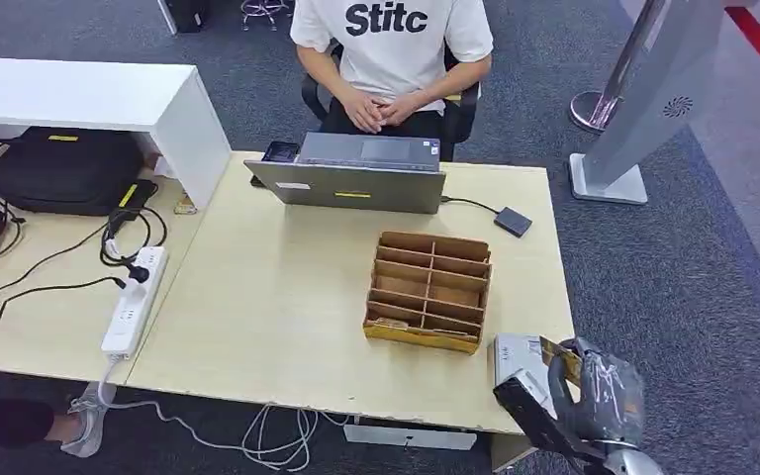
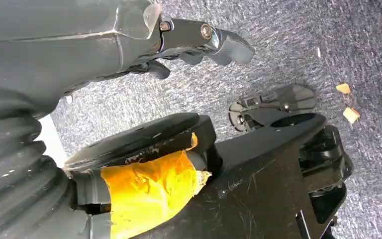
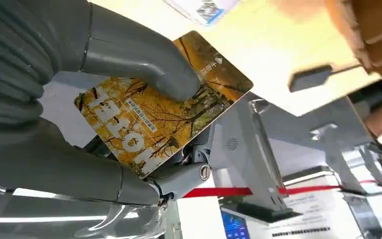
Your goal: Pass the card to the sensor for recognition and then transmit it.
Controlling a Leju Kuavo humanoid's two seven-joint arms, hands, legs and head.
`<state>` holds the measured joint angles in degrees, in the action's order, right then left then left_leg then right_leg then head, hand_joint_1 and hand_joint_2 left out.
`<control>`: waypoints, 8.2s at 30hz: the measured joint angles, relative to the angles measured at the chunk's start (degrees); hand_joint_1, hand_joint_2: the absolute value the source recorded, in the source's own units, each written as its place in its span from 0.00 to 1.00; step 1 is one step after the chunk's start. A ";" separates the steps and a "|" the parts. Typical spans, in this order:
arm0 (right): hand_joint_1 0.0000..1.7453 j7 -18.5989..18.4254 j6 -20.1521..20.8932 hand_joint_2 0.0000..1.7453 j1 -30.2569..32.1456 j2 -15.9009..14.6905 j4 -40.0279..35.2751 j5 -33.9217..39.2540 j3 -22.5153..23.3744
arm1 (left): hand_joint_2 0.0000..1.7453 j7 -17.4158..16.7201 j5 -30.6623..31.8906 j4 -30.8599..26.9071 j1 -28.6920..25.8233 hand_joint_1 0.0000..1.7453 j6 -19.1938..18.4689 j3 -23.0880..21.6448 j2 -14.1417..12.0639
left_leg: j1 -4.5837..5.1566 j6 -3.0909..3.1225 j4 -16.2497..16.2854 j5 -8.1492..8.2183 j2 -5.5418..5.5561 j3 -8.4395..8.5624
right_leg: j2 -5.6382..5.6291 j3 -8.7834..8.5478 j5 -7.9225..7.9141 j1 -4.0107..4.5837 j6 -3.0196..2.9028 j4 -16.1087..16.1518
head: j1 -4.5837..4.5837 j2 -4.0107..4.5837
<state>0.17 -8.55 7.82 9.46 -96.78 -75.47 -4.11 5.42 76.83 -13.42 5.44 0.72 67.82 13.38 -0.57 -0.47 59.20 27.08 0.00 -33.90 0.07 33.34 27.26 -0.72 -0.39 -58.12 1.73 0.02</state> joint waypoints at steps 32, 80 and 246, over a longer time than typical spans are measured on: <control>1.00 -1.35 2.28 1.00 -1.52 0.00 9.57 -2.63 0.09 | 1.00 -0.04 0.48 0.00 0.06 0.00 0.04 0.04 0.00 | 0.00 0.00 -0.01 0.00 0.01 -0.01 | 0.01 0.00 0.01 0.00 0.01 0.00 | -0.02 0.00; 1.00 -11.73 5.47 1.00 -51.04 4.92 40.89 -11.27 -13.27 | 1.00 0.55 9.57 0.00 0.92 0.00 -4.87 -5.83 0.11 | -0.01 -0.07 0.02 -0.43 0.02 -0.06 | -0.02 0.07 -0.33 0.01 -0.09 -0.09 | -0.02 0.00; 0.00 -1.01 -5.85 1.00 -16.88 -0.77 25.77 -5.91 -21.11 | 1.00 0.02 4.39 0.00 0.26 0.00 -2.36 -2.80 -0.39 | -0.01 -0.05 -0.01 -0.32 0.02 -0.23 | -0.01 0.22 -0.23 0.01 -0.05 -0.05 | -0.02 0.00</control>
<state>-0.83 -14.40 -9.06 8.70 -71.01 -81.37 -25.22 5.44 81.22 -13.42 5.70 -1.64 65.02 12.98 -0.59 -0.52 59.19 26.76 0.02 -34.13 0.06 33.57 27.03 -0.71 -0.44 -58.17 1.70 0.02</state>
